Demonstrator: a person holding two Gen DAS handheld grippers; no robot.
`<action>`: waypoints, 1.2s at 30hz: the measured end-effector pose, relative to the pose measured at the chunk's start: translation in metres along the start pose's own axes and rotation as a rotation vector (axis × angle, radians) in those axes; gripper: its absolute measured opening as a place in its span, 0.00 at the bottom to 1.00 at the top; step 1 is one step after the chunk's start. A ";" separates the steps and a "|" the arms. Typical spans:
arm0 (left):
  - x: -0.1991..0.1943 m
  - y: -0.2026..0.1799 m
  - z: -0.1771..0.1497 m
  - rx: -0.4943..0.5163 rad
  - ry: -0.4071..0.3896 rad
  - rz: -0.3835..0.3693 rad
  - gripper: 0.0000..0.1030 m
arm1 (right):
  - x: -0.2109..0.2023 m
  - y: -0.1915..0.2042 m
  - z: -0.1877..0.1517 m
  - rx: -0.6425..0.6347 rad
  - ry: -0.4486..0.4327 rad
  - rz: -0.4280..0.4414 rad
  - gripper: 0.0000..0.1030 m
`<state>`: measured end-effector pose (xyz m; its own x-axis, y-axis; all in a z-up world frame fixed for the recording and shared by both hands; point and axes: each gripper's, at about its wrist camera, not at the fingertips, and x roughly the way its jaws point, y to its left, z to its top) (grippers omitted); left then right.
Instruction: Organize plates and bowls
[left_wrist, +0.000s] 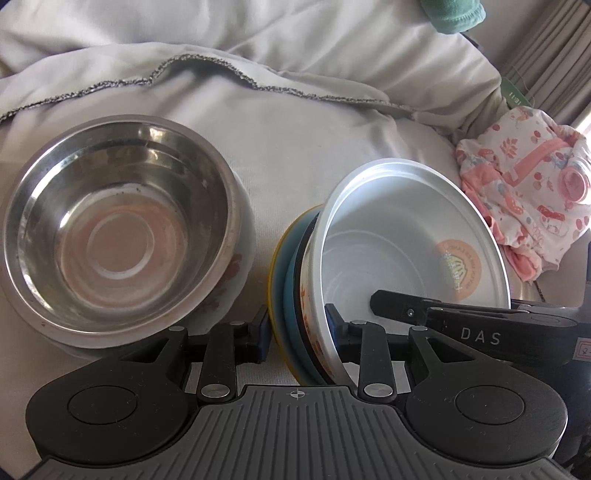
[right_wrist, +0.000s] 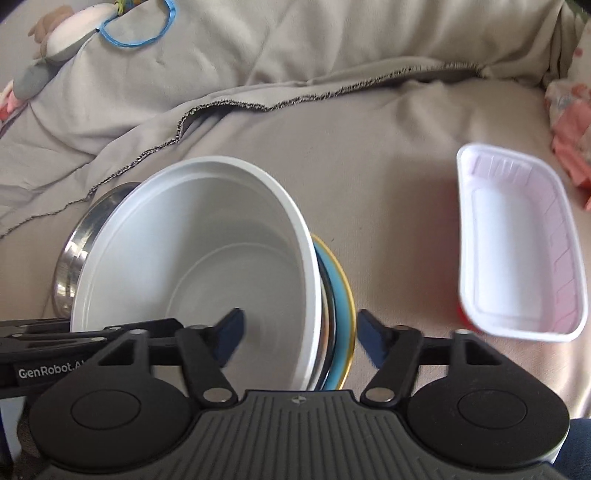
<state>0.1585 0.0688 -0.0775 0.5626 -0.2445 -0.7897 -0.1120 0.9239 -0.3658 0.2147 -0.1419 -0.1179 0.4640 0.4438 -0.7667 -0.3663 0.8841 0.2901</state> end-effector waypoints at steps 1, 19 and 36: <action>0.000 -0.001 0.000 0.002 -0.001 0.003 0.32 | 0.000 0.000 0.000 0.003 0.000 0.003 0.55; -0.006 0.006 -0.002 -0.058 0.031 -0.059 0.36 | -0.004 -0.008 -0.014 0.011 0.020 0.042 0.55; 0.007 -0.021 0.009 0.018 0.086 0.035 0.56 | 0.014 -0.023 -0.005 0.044 0.094 0.180 0.59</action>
<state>0.1717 0.0504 -0.0709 0.4857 -0.2357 -0.8418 -0.1156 0.9372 -0.3291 0.2259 -0.1571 -0.1378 0.3162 0.5812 -0.7498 -0.3997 0.7984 0.4503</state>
